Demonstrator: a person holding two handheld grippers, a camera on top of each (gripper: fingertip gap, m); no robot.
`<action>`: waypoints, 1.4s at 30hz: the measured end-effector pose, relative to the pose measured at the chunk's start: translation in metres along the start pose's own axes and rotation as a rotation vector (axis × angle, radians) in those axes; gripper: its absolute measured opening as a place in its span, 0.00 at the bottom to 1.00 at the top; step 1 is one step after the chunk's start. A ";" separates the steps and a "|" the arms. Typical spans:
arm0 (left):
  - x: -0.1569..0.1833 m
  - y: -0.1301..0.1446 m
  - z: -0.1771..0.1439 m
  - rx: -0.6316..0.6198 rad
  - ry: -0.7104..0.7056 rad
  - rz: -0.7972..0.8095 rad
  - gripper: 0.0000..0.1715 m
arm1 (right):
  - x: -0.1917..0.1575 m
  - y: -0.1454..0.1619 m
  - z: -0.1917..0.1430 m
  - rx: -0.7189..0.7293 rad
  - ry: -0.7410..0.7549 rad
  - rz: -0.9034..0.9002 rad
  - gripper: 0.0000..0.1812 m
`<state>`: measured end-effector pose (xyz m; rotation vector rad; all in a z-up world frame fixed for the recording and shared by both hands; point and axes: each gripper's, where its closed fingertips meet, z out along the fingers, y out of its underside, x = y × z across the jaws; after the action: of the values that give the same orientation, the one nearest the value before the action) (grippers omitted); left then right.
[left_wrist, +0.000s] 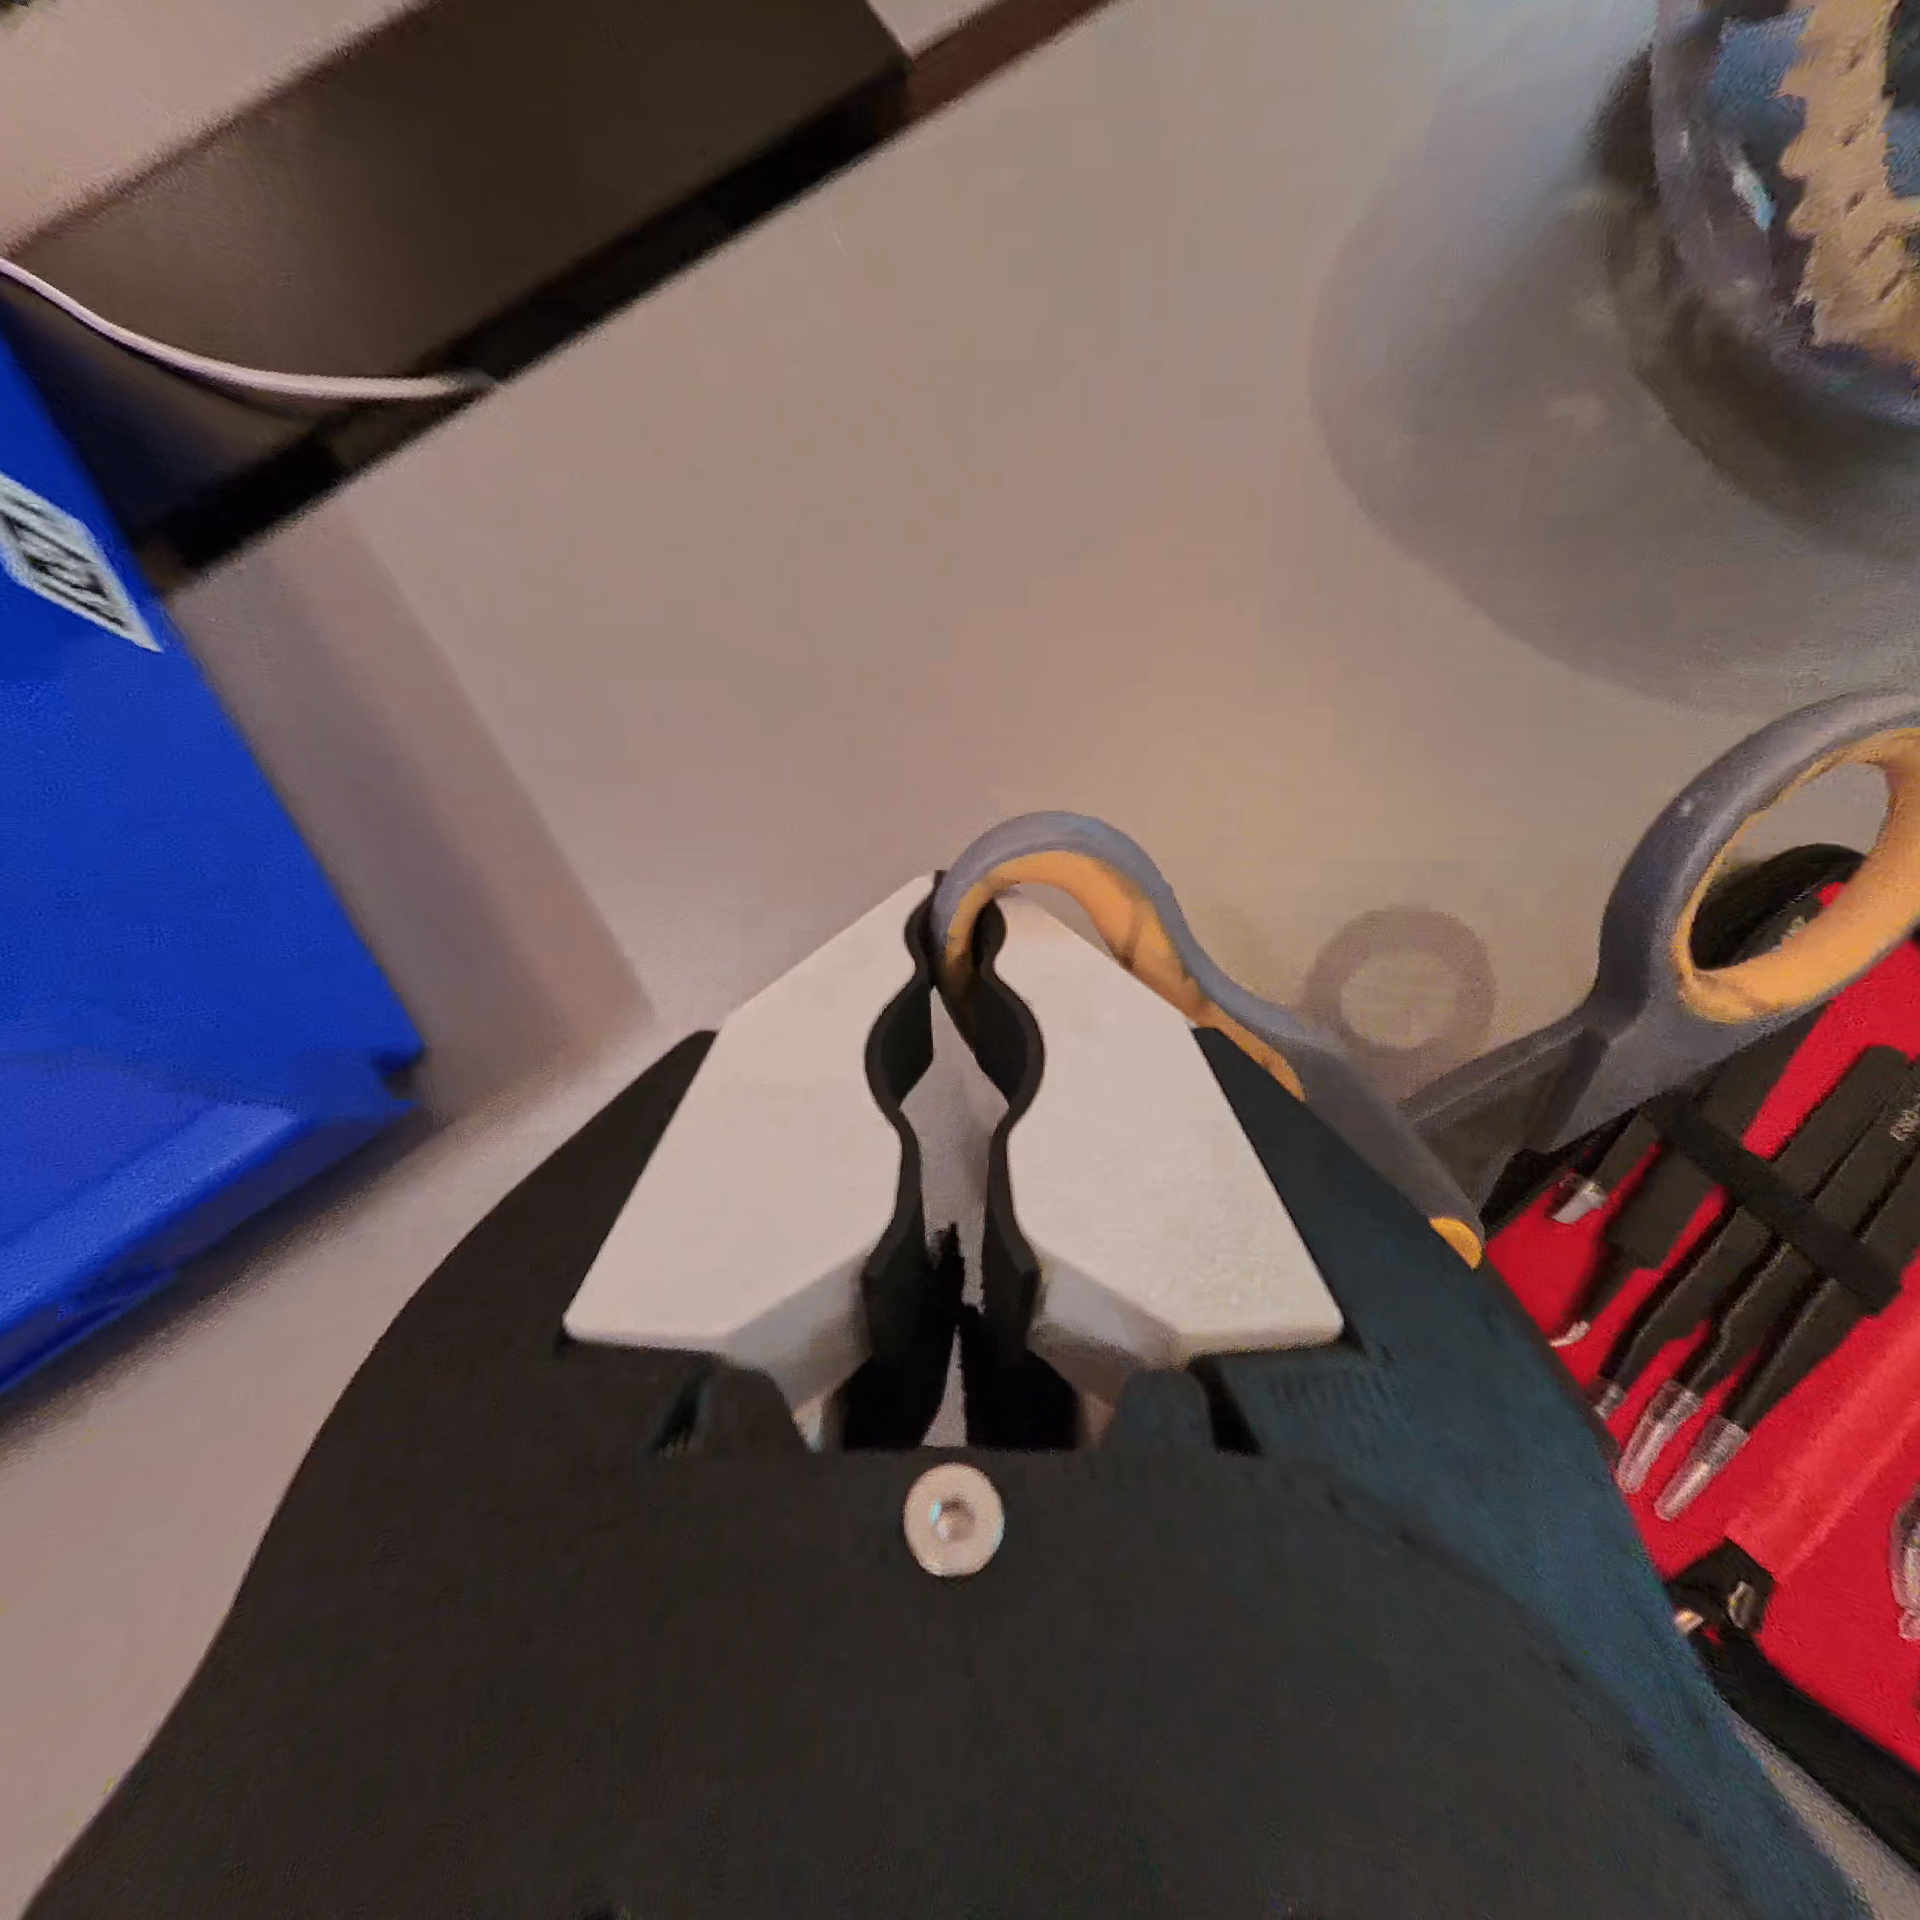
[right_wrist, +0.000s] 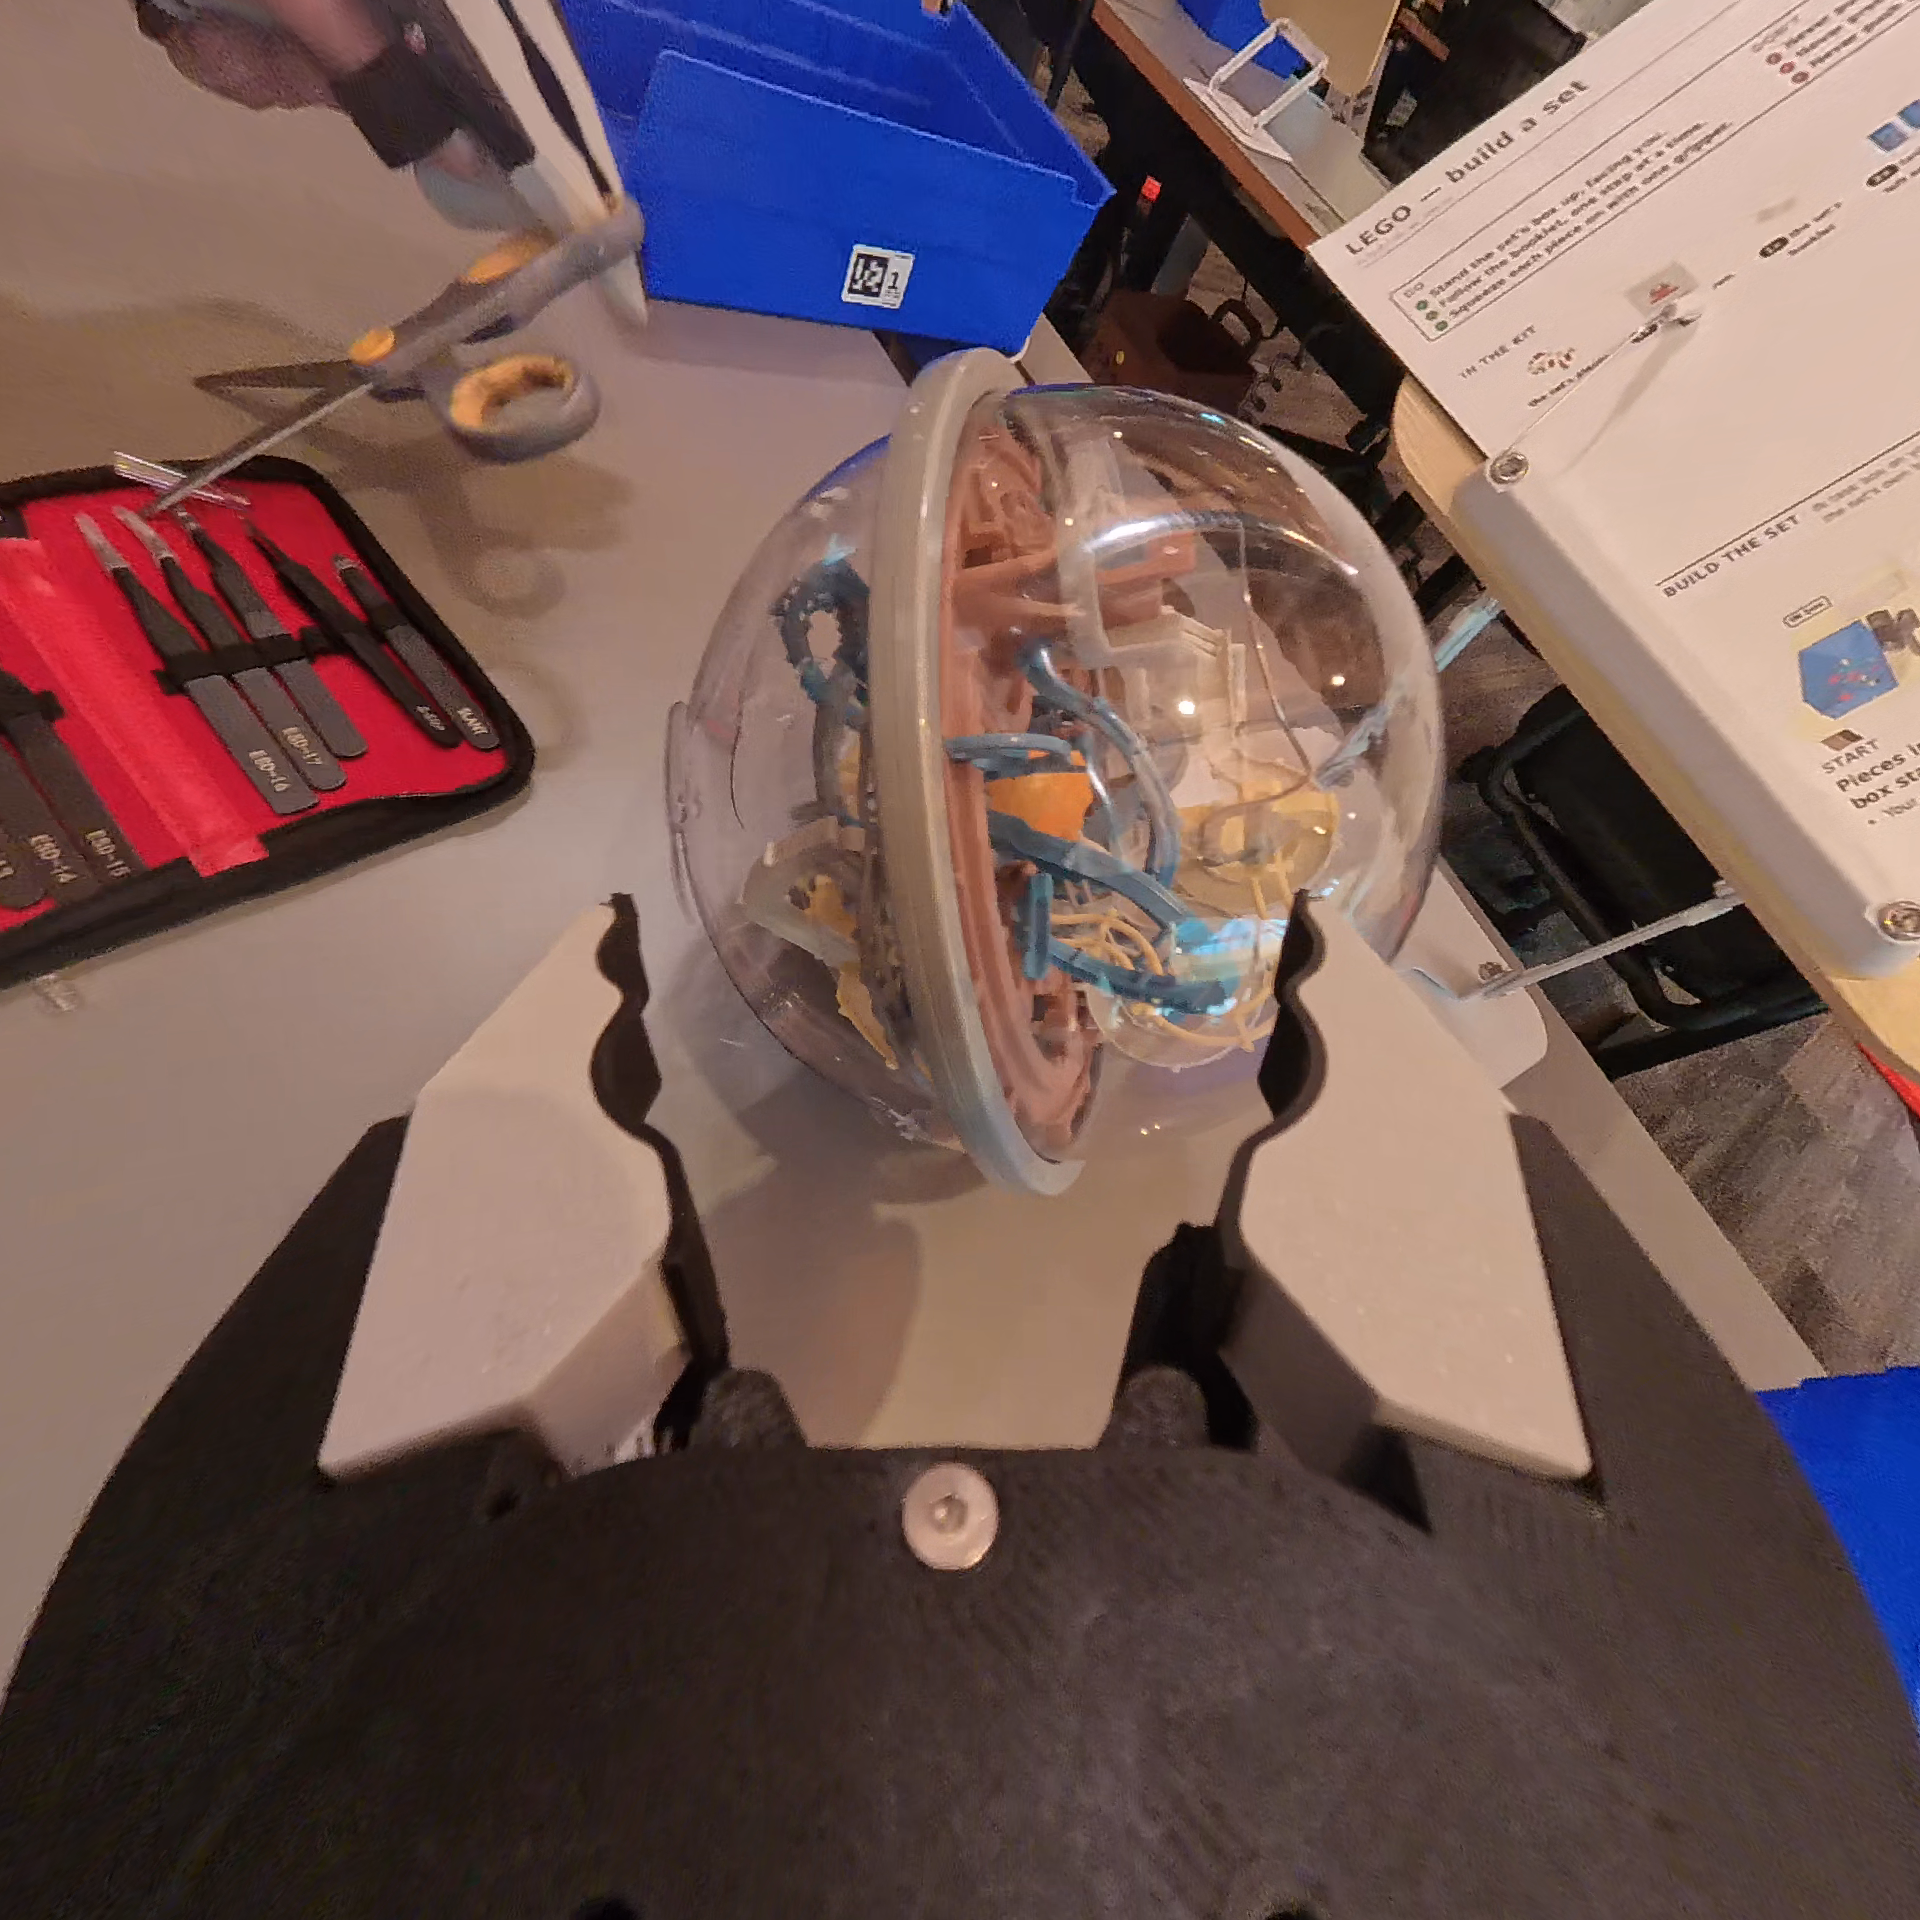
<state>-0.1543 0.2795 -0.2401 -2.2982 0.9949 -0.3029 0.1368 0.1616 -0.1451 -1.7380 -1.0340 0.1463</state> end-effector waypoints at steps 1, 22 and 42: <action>0.000 0.003 0.007 -0.024 0.012 0.007 0.00 | 0.005 0.000 0.001 -0.005 0.001 0.002 0.62; 0.181 -0.125 0.043 0.142 0.537 0.551 0.92 | 0.023 0.044 0.051 0.109 -0.342 0.391 0.82; 0.269 -0.046 0.016 -0.361 0.861 0.197 0.87 | 0.030 0.025 0.005 -0.520 -0.796 0.583 0.73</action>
<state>0.0655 0.1165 -0.2329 -2.3649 1.7939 -1.1726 0.1666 0.1841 -0.1573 -2.5126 -1.1340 1.0898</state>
